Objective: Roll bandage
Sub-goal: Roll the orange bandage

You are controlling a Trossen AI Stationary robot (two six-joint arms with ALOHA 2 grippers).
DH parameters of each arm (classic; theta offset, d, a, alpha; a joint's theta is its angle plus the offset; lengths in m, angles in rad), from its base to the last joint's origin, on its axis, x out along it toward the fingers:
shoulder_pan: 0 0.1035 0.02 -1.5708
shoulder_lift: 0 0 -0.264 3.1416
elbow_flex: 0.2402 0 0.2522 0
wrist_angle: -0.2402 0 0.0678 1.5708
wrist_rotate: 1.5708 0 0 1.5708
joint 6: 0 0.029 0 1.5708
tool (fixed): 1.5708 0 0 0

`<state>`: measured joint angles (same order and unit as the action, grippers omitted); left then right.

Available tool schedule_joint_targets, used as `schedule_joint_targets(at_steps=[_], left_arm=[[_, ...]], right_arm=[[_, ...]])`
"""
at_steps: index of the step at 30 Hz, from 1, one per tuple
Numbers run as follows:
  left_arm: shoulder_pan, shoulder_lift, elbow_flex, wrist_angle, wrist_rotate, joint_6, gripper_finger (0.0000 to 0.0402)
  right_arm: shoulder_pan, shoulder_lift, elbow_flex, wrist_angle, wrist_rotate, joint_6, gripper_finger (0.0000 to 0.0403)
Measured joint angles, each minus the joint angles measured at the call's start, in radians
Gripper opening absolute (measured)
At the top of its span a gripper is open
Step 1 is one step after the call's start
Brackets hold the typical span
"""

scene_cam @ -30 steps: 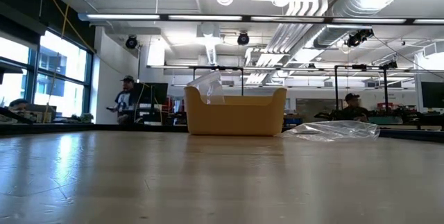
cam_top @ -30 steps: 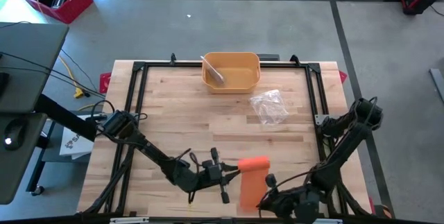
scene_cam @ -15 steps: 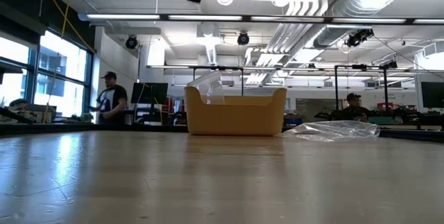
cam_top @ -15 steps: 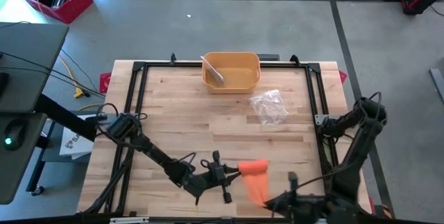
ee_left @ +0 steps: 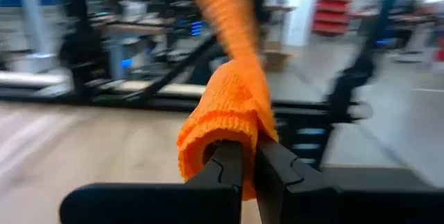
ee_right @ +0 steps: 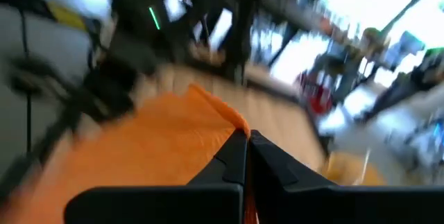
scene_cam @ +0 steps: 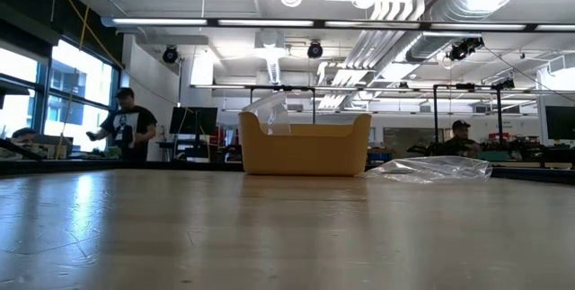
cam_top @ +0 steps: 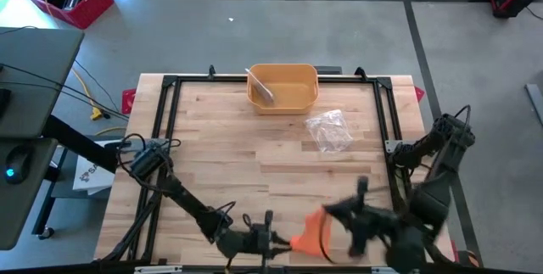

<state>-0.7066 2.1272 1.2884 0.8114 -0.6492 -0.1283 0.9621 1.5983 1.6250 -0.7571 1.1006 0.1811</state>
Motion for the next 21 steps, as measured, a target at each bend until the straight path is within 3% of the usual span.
schedule_joint_targets(at_steps=[3, 7, 13, 18, 21], left_arm=[[-0.029, 0.000, 0.036, -0.001, 0.042, 0.050, 0.0007], [-0.067, 0.000, 0.079, 0.003, 0.004, 0.146, 0.0007], [-0.123, 0.000, 0.098, 0.027, -0.137, 0.251, 0.0007], [-0.151, 0.000, 0.099, 0.087, -0.257, 0.316, 0.0007], [-0.149, 0.000, 0.099, 0.126, -0.271, 0.348, 0.0007]], right_arm=[[-0.088, -0.011, -0.036, -0.123, -0.111, 0.140, 0.0000], [-0.187, -0.010, -0.158, -0.046, -0.307, 0.140, 0.0000], [-0.223, -0.009, -0.432, 0.284, -0.506, 0.121, 0.0000], [-0.216, -0.009, -0.668, 0.747, -0.653, 0.104, 0.0000], [-0.200, -0.009, -0.780, 1.032, -0.673, 0.056, 0.0000]])
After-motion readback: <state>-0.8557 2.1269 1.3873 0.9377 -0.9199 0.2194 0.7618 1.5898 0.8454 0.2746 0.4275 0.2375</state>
